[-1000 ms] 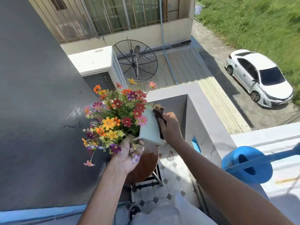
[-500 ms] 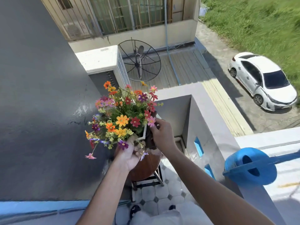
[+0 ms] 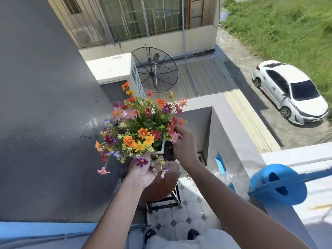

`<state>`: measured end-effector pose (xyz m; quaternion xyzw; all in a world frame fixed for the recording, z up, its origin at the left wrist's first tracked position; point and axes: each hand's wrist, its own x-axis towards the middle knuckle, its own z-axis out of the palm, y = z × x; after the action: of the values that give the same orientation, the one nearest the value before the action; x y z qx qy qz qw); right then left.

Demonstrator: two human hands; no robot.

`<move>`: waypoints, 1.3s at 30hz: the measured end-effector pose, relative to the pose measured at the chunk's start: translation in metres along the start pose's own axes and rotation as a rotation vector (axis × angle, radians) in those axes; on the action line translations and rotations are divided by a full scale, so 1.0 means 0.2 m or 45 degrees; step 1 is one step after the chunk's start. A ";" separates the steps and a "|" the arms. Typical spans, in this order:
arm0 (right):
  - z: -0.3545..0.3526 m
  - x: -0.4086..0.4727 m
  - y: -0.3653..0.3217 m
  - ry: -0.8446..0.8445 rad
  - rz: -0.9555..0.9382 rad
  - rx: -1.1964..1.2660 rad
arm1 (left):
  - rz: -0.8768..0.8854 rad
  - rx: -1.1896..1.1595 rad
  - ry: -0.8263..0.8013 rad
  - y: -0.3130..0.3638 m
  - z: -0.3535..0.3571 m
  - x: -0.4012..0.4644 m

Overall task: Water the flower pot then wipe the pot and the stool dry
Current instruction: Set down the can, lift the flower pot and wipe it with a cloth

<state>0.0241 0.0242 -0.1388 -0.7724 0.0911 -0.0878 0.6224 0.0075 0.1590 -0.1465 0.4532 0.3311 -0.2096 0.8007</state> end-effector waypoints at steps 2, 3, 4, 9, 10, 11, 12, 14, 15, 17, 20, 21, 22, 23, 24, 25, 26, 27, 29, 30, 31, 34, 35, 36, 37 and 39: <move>-0.01 0.04 0.00 0.038 -0.059 0.009 | -0.005 0.058 -0.039 0.00 0.00 -0.02; -0.03 0.07 0.00 0.060 -0.073 -0.008 | -0.004 0.079 -0.063 0.00 0.00 -0.04; -0.05 0.10 0.00 0.085 -0.062 -0.041 | -0.006 0.082 -0.092 0.00 0.00 -0.05; -0.14 0.19 0.16 0.111 0.038 -0.292 | -0.031 0.035 -0.159 0.01 -0.01 -0.10; -0.15 0.19 0.19 0.112 0.076 -0.302 | -0.023 0.057 -0.145 0.01 -0.01 -0.10; -0.15 0.20 0.21 0.111 0.099 -0.298 | -0.010 0.068 -0.123 0.00 -0.02 -0.09; -0.15 0.20 0.20 0.111 0.100 -0.281 | 0.005 0.074 -0.102 0.00 -0.03 -0.09; -0.14 0.18 0.13 0.092 0.063 -0.185 | 0.030 0.099 -0.059 -0.01 -0.03 -0.07; -0.13 0.16 0.08 0.082 0.051 -0.101 | 0.037 0.114 -0.041 -0.02 -0.02 -0.07; -0.12 0.12 0.02 0.039 0.029 -0.085 | 0.031 0.114 -0.028 -0.02 0.00 -0.07; -0.09 0.02 -0.01 0.046 -0.160 -0.093 | 0.026 0.022 -0.063 -0.01 0.02 -0.06; -0.08 -0.03 0.00 0.032 -0.184 -0.066 | 0.025 -0.025 -0.088 0.00 0.03 -0.05; -0.08 -0.07 0.03 0.001 -0.192 -0.048 | 0.019 -0.063 -0.113 0.01 0.03 -0.05; -0.07 -0.11 0.06 -0.035 -0.185 -0.038 | 0.017 -0.081 -0.127 0.02 0.04 -0.05; -0.07 -0.14 0.10 -0.064 -0.173 -0.066 | 0.014 -0.081 -0.128 0.03 0.03 -0.06; -0.07 -0.15 0.14 -0.078 -0.160 -0.114 | 0.005 -0.070 -0.126 0.03 0.03 -0.06; -0.07 -0.16 0.18 -0.078 -0.139 -0.166 | -0.008 -0.052 -0.118 0.02 0.03 -0.06; -0.07 -0.15 0.20 -0.072 -0.110 -0.208 | -0.019 -0.041 -0.108 0.01 0.04 -0.06; -0.07 -0.12 0.20 -0.070 -0.073 -0.240 | -0.015 -0.044 -0.056 -0.02 0.04 -0.05; -0.07 -0.10 0.18 -0.067 -0.081 -0.221 | -0.006 -0.053 -0.032 -0.03 0.04 -0.04; -0.08 -0.09 0.15 -0.060 -0.104 -0.195 | -0.005 -0.048 -0.019 -0.03 0.05 -0.04; -0.06 -0.03 0.07 -0.002 -0.131 -0.120 | -0.022 -0.023 -0.012 -0.07 0.07 -0.05; -0.06 -0.01 0.06 0.016 -0.126 -0.085 | -0.027 -0.033 -0.006 -0.08 0.07 -0.05; -0.05 0.00 0.06 0.024 -0.124 -0.054 | -0.034 -0.043 -0.008 -0.09 0.07 -0.04; -0.05 0.01 0.06 0.027 -0.130 -0.036 | -0.041 -0.047 -0.023 -0.10 0.07 -0.04; -0.07 0.02 0.07 0.028 -0.159 -0.060 | -0.049 -0.045 -0.041 -0.09 0.05 -0.01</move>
<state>0.0235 0.0078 -0.1492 -0.7900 0.0517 -0.1329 0.5963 -0.0017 0.1408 -0.1519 0.4289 0.3305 -0.2263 0.8097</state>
